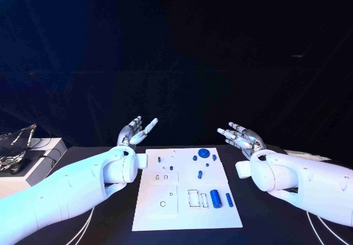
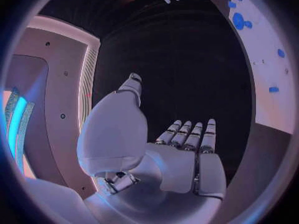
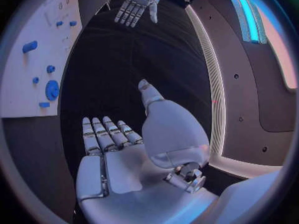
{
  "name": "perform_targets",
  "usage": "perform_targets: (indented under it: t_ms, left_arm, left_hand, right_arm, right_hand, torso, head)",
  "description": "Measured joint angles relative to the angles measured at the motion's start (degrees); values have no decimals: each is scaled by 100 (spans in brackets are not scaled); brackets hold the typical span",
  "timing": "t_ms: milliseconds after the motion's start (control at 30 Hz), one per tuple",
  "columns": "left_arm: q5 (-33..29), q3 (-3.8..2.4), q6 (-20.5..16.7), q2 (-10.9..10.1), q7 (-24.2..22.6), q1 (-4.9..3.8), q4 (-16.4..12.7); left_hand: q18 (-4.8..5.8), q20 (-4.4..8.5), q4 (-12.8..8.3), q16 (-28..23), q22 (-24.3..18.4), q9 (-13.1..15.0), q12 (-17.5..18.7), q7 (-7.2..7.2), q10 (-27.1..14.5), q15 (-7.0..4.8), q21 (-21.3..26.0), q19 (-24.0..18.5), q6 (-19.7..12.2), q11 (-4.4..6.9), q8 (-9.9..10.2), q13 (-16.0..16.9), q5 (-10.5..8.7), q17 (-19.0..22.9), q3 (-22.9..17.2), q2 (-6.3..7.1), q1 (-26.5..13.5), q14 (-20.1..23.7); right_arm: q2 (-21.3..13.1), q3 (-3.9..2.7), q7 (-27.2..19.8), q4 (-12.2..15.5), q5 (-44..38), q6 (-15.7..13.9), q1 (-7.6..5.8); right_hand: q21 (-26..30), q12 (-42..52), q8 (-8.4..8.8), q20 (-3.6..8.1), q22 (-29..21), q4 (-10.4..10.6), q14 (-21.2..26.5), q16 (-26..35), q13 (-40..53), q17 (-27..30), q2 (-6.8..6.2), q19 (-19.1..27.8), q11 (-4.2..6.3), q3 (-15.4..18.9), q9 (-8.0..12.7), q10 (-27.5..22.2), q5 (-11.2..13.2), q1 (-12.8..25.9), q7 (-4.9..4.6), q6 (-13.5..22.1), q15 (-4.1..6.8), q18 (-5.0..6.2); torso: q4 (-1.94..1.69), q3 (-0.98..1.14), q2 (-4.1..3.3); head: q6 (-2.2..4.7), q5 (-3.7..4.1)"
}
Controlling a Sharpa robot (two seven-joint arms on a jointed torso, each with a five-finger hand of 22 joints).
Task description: Assemble the parts on the task board
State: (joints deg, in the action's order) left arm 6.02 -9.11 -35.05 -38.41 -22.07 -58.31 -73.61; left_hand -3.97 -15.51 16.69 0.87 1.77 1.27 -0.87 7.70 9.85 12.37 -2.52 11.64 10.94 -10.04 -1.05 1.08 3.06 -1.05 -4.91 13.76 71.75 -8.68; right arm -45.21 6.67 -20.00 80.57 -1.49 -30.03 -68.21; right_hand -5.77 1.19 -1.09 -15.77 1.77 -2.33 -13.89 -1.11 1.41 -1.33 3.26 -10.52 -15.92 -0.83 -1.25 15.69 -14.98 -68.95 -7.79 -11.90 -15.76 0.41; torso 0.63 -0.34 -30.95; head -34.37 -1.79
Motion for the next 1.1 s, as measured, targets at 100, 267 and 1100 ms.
perform_targets:
  t_ms: [100, 267, 1100]
  left_arm:
    - [78, -8, 107, 12, 75, 4, 32]
    - [174, -14, 261, -12, 148, 35, 18]
    - [695, -18, 1641, -1090, 238, 96, -1420]
  left_hand:
    - [-41, -57, 29, 23, 20, 25, -47, 19, 354, 107, -42, 73, 290, -159, -50, 29, 9, -20, -195, -158, 160, -195]
    - [-156, -73, -116, 237, 233, 116, -204, 96, 1961, 142, -533, 1312, 1469, -359, -221, 119, 9, -123, -493, -687, 247, -1658]
    - [-297, 1382, -1348, 1805, 1915, 235, -280, 183, 5727, -1070, -3906, 4804, 4908, 378, -278, 229, 9, -1442, -507, -1173, 792, -6759]
  right_arm:
    - [-4, 56, 156, -84, -51, 272, -70]
    - [29, 100, 338, -326, -399, 666, -120]
    - [295, 68, 1046, -872, -6072, 646, -450]
  right_hand:
    - [-76, 6, 0, -23, 19, -91, -160, -18, 15, -16, 9, -127, 14, -8, -10, 152, 0, -166, -11, -123, 10, 3]
    - [-479, 68, -47, 63, 106, -392, -1202, -85, 61, -70, 43, -1109, 121, -74, -55, 1012, 0, -600, -56, -828, 143, 315]
    - [-3342, 170, -222, 1631, 1471, -1142, -6907, -1776, 185, -1051, -141, -5277, 1124, -494, -237, 5360, -253, -984, -108, -5007, 1607, 619]
  torso:
    - [1, -2, 0]
    - [1, -2, -1]
    - [-183, -10, -430]
  head:
    - [0, 0]
    - [-27, 1]
    - [-155, 266]
